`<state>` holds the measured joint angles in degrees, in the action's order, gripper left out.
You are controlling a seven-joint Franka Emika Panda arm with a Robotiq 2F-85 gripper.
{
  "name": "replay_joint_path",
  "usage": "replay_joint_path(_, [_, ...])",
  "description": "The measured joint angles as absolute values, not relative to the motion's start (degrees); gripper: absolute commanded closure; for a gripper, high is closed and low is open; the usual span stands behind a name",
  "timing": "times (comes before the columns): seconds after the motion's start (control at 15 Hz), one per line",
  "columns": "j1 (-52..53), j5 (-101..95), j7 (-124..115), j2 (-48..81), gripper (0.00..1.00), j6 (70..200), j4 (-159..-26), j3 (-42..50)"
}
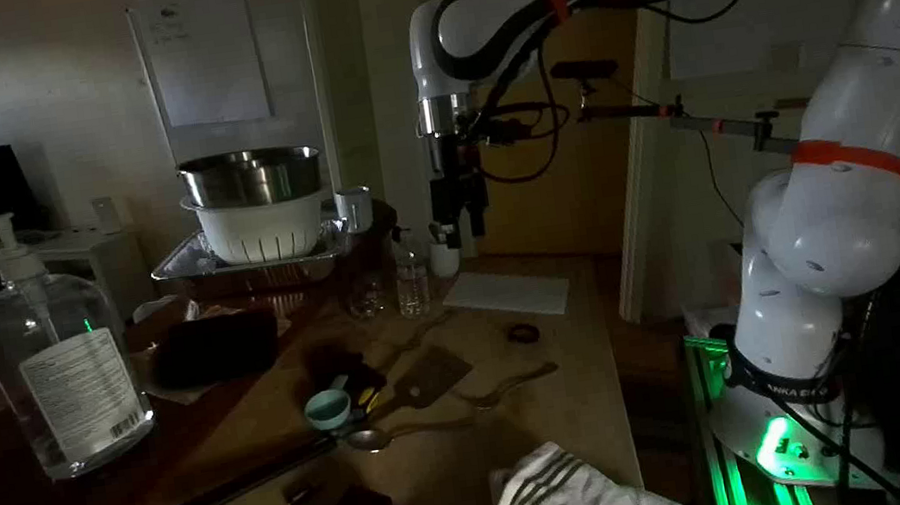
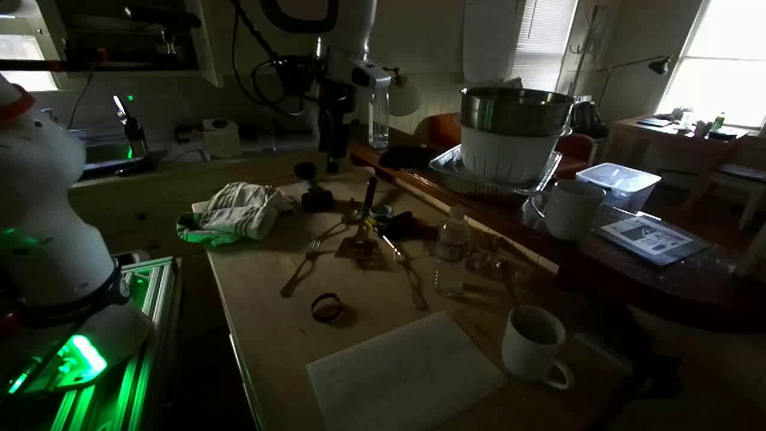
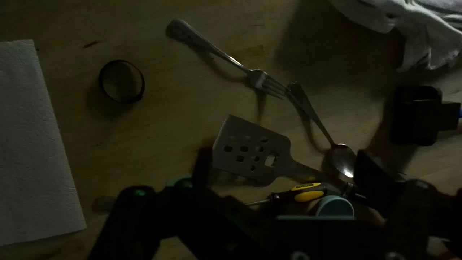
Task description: Move the soap bottle to the right
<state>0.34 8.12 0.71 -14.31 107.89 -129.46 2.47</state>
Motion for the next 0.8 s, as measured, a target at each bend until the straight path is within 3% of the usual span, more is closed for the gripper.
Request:
replay_joint_path(0.53, [0.7,7.8,2.6,-13.8,0.00,108.0,-128.6,1.6])
replay_joint_path(0.8, [4.7,7.7,5.9,-8.4,0.00,109.9,-120.8,-3.7])
